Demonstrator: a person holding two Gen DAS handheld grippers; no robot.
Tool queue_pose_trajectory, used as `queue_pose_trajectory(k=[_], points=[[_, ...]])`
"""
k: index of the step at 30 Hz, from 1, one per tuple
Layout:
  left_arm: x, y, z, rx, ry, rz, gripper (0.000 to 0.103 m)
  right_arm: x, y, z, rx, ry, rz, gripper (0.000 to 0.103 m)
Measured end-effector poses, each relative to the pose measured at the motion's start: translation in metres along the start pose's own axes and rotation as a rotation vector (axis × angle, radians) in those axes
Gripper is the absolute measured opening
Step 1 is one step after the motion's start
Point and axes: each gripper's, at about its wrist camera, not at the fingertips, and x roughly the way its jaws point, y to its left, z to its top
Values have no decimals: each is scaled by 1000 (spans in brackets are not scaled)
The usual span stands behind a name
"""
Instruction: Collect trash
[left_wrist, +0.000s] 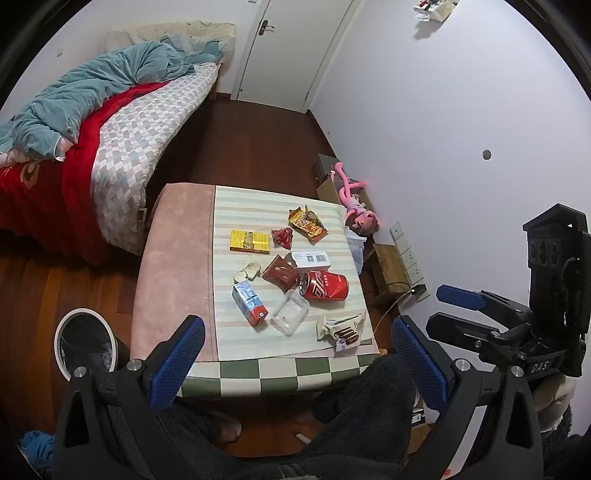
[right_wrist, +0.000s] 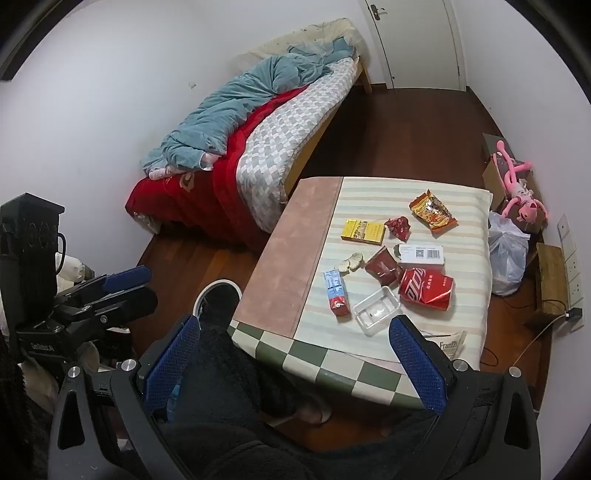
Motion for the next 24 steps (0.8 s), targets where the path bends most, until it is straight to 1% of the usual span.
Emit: queue_pose_trajectory(k=[24], points=[[2, -3, 4, 4, 2, 0, 103, -1, -1, 3, -14, -1, -11, 103]])
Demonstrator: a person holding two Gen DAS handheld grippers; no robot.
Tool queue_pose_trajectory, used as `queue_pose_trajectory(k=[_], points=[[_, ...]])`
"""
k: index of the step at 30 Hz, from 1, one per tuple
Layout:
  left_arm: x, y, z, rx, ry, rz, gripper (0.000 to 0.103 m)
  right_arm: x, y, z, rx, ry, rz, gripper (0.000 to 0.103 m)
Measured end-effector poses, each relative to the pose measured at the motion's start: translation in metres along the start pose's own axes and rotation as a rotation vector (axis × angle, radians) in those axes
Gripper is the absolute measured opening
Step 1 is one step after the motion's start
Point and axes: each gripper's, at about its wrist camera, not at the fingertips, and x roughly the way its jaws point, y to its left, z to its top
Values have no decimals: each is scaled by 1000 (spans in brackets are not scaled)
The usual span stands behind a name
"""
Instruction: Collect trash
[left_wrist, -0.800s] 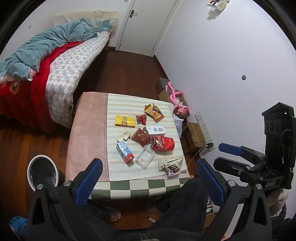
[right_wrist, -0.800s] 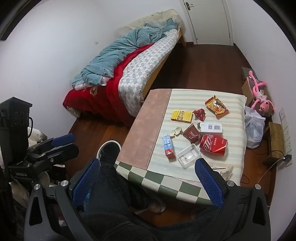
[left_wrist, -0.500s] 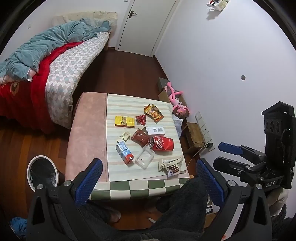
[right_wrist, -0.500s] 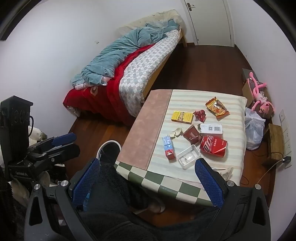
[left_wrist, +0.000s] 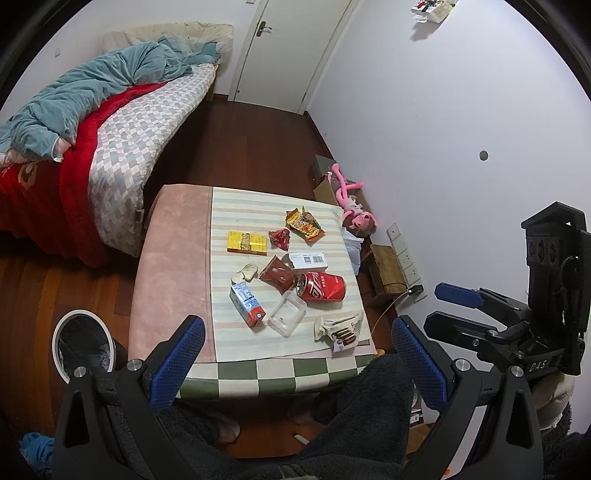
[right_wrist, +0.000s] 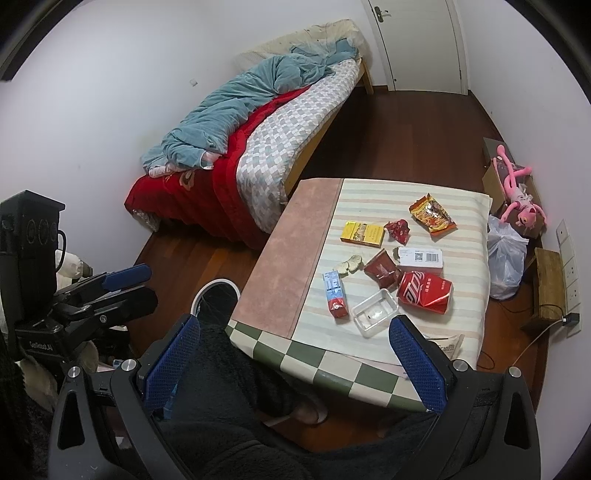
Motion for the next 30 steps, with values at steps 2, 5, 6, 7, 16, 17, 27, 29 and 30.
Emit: queue_pose_trajectory(k=[2, 5, 6, 7, 16, 17, 27, 29, 30], points=[[1, 0, 0, -3, 2, -3, 103, -1, 0, 0, -1, 1, 0, 103], [0, -4, 1, 2, 1, -3, 103, -2, 2, 1, -2, 0, -3, 103], [0, -4, 1, 1, -1, -7, 103, -2, 2, 1, -2, 0, -3, 103], [-1, -4, 0, 1, -5, -9, 103, -2, 2, 1, -2, -1, -3, 103], [0, -6, 0, -2, 14, -4, 103, -4, 0, 2, -3, -1, -5, 103], [0, -7, 0, -2, 15, -5, 103, -4, 0, 2, -2, -1, -4, 103], [0, -9, 0, 9, -19, -12, 103, -4, 2, 1, -5, -3, -7, 103], [0, -10, 0, 9, -16, -13, 103, -6, 0, 2, -6, -4, -5, 103], [0, -9, 0, 6, -18, -18, 103, -6, 1, 2, -6, -3, -6, 103]])
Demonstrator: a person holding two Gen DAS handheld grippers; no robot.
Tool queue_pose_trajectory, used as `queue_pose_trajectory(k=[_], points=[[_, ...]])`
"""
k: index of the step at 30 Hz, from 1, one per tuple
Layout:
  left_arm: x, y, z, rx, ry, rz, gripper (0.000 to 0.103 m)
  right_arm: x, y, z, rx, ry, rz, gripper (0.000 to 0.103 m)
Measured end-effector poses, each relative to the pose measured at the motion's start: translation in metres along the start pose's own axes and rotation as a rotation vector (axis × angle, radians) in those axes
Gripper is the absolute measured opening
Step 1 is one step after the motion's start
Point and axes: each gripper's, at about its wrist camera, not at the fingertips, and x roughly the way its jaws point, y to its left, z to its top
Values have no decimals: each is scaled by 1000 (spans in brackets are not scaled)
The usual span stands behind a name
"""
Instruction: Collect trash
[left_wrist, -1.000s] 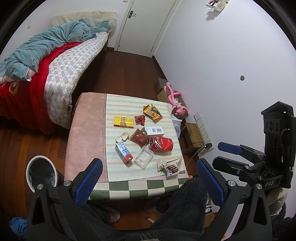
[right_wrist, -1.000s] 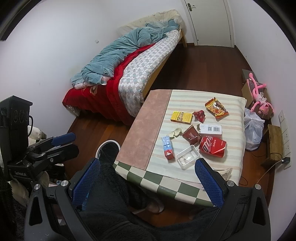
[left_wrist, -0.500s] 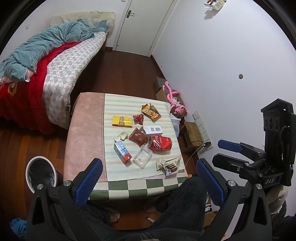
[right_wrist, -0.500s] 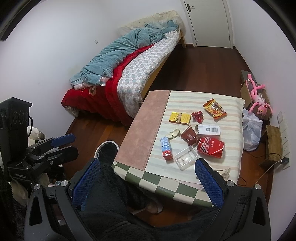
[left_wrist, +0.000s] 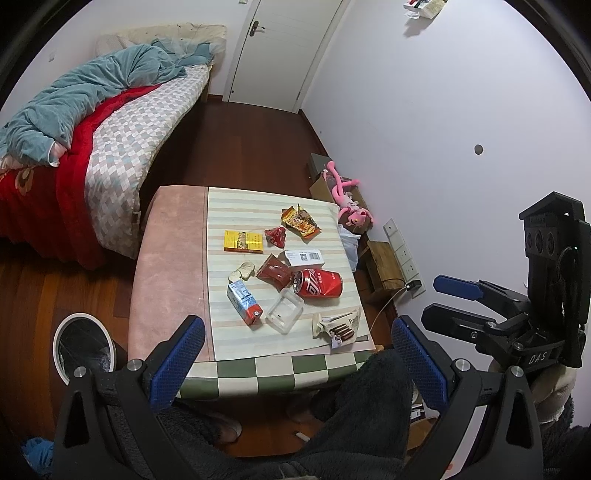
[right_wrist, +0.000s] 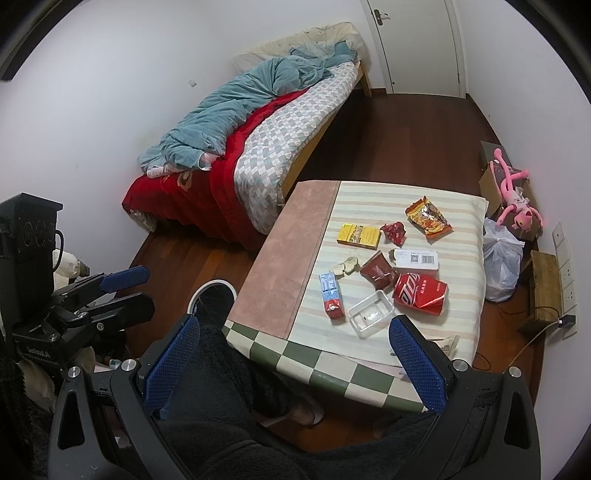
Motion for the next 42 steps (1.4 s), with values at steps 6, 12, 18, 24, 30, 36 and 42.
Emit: queue_pose_trajectory(k=[6, 12, 18, 24, 30, 36, 42], points=[[3, 2, 1, -28, -82, 11, 103, -3, -5, 2, 14, -20, -17, 103], [69, 30, -12, -26, -25, 397, 103, 18, -38, -13, 173, -35, -166, 103], [168, 61, -46, -68, 221, 458, 103, 105, -123, -63, 393, 122, -304, 103], [237, 78, -49, -209, 358, 382, 103, 161, -198, -104, 647, 186, -366, 103], [306, 84, -31, -314, 406, 297, 97, 193, -231, -119, 887, 154, -344, 103], [350, 91, -31, -325, 474, 334, 35, 220, -247, -124, 1004, 162, -350, 103], [337, 82, -38, -164, 423, 416, 31, 230, -254, -131, 1052, 174, -358, 102]])
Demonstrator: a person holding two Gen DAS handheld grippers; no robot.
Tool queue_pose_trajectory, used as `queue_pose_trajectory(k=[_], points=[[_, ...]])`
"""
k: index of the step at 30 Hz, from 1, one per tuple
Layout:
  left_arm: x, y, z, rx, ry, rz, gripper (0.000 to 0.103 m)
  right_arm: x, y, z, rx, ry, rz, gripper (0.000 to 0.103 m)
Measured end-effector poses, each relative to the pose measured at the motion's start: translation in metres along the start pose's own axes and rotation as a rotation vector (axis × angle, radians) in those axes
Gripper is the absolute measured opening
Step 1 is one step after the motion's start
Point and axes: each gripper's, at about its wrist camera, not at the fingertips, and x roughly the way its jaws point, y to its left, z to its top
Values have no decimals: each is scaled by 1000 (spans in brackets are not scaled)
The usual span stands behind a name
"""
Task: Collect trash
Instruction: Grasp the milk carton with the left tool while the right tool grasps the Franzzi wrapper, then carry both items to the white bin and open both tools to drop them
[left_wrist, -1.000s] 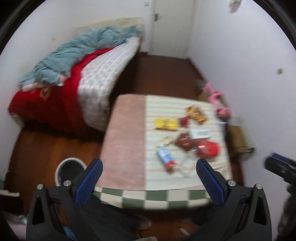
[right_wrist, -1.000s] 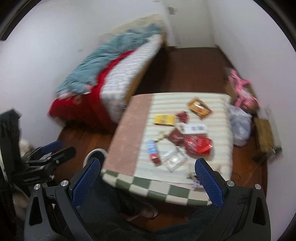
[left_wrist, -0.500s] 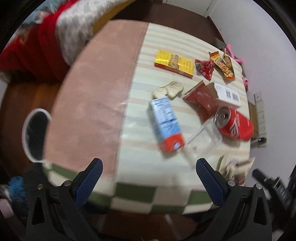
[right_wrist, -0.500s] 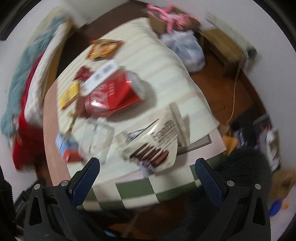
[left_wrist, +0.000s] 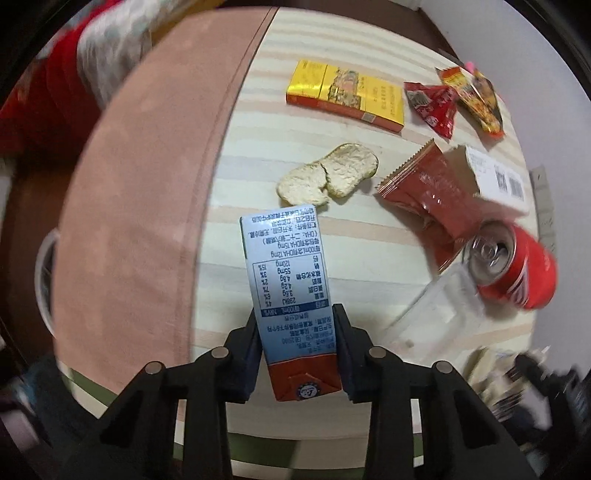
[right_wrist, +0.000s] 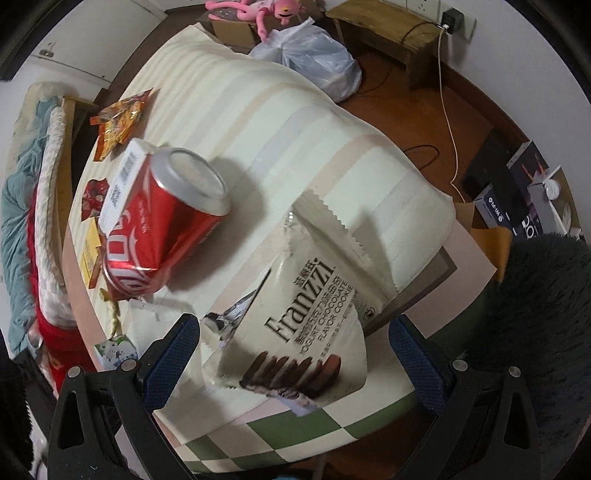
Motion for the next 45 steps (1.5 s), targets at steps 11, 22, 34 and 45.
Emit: queue_pose_trajectory(k=[11, 22, 34, 45], points=[[-47, 11, -40, 79, -148, 108, 30, -11, -2, -6, -81, -69, 1, 31], [-100, 23, -54, 90, -270, 32, 30, -71, -5, -42, -242, -140, 81, 31], [-186, 65, -71, 100, -444, -48, 30, -145, 49, -101, -447, -192, 203, 31], [-201, 222, -56, -80, -517, 61, 30, -122, 248, -204, -819, -106, 315, 31]])
